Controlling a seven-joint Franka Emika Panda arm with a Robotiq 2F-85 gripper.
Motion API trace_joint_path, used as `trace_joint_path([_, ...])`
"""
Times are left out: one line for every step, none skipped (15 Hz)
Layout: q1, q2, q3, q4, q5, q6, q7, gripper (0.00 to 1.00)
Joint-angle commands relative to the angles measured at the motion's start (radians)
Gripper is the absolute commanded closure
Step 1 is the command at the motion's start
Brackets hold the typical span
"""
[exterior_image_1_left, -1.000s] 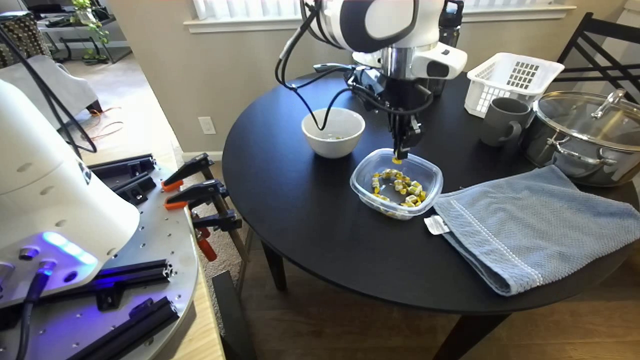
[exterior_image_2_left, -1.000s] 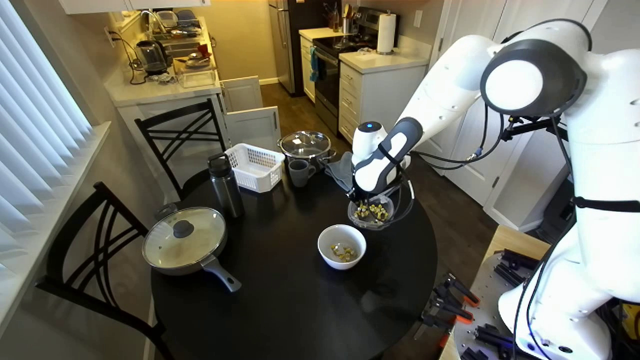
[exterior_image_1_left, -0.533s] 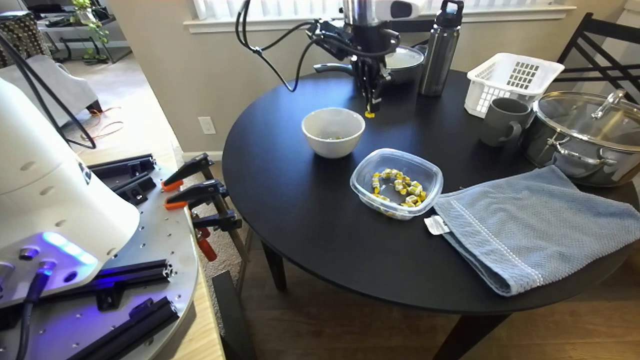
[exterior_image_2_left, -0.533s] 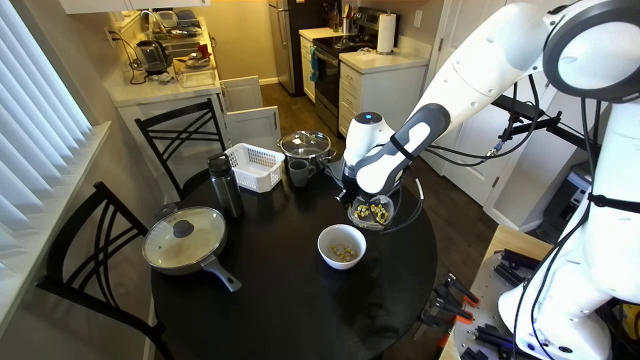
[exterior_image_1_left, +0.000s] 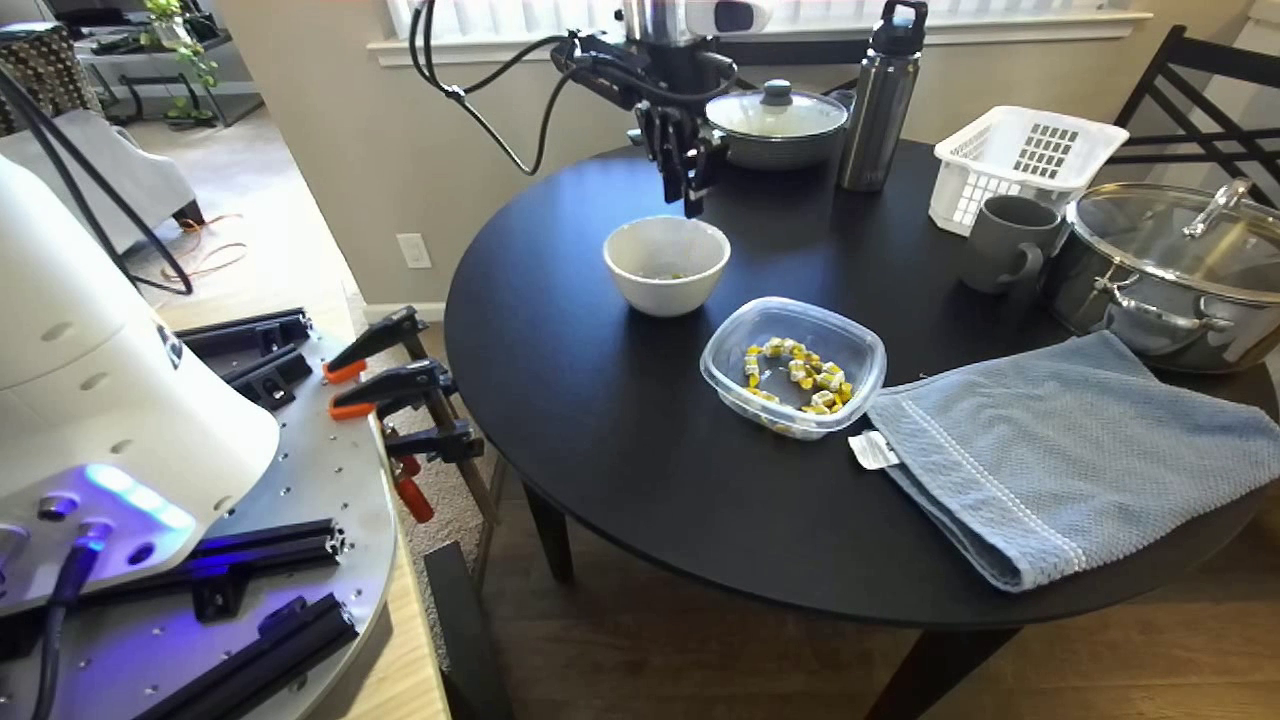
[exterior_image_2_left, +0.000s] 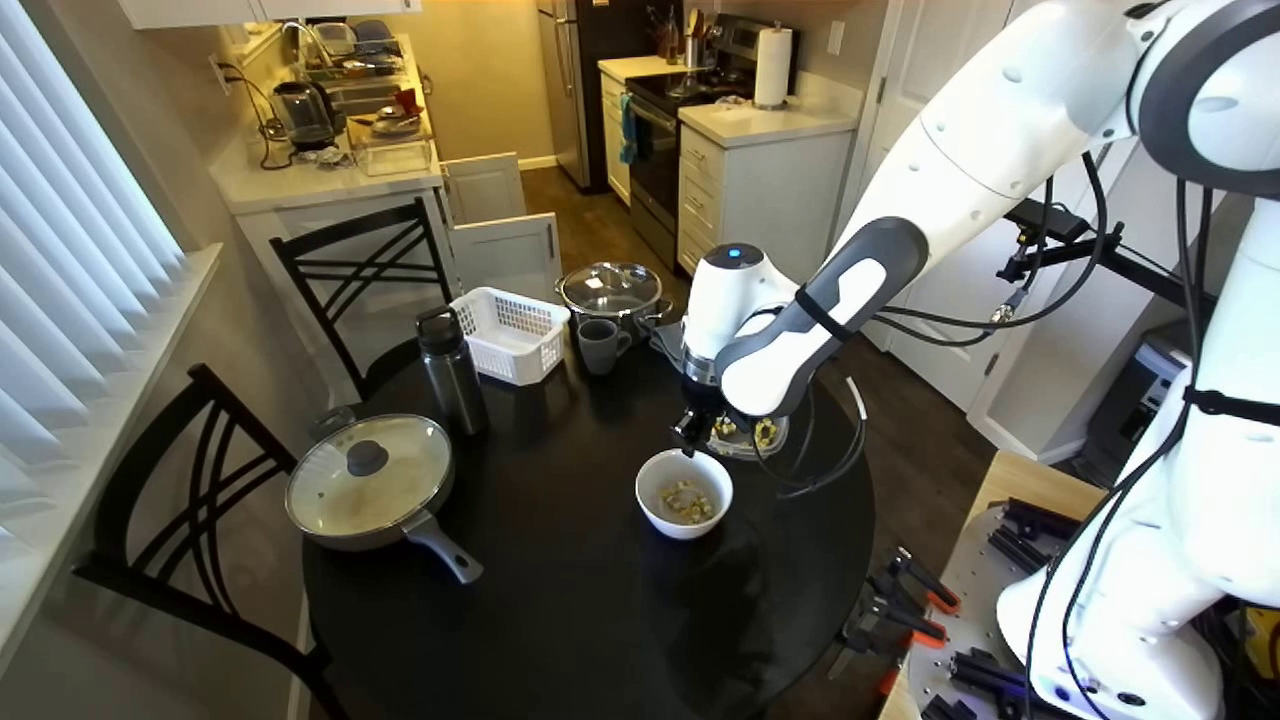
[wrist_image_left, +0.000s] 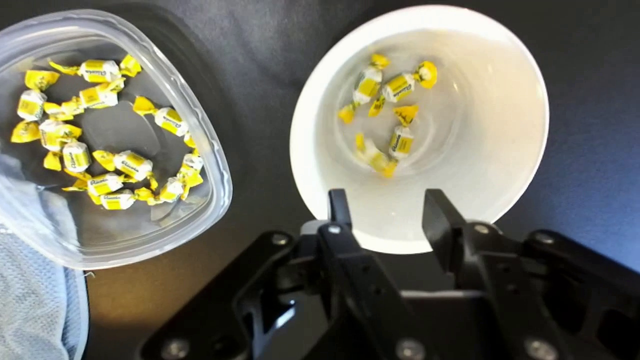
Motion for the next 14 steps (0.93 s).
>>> trace_joint_path([-0.010, -0.045, -0.022, -0.042, -0.014, -0.006, -0.011, 0.26])
trace_joint_path([-0.007, -0.045, -0.037, -0.040, -0.027, -0.003, 0.003, 0.19])
trace_joint_path([-0.008, -0.045, -0.053, -0.037, -0.036, -0.001, 0.013, 0.13])
trace_joint_path([-0.008, -0.043, -0.070, -0.034, -0.048, 0.002, 0.023, 0.08])
trace_joint_path([-0.012, -0.041, -0.084, -0.032, -0.054, 0.002, 0.026, 0.02])
trace_joint_path([-0.016, -0.036, -0.099, -0.028, -0.060, 0.002, 0.031, 0.01])
trace_joint_path([-0.018, -0.030, -0.116, -0.025, -0.067, 0.005, 0.039, 0.00])
trace_joint_path([-0.024, -0.014, -0.135, -0.016, -0.074, 0.009, 0.048, 0.00])
trace_joint_path([-0.034, 0.005, -0.146, -0.004, -0.068, 0.009, 0.052, 0.00])
trace_joint_path([-0.042, 0.029, -0.161, 0.010, -0.066, 0.011, 0.062, 0.00])
trace_joint_path([-0.053, 0.055, -0.168, 0.025, -0.050, 0.010, 0.063, 0.00])
trace_joint_path([-0.063, 0.083, -0.178, 0.041, -0.043, 0.009, 0.067, 0.00])
trace_joint_path([-0.065, 0.108, -0.191, 0.054, -0.047, 0.010, 0.081, 0.00])
trace_joint_path([-0.073, 0.134, -0.197, 0.070, -0.039, 0.009, 0.085, 0.00])
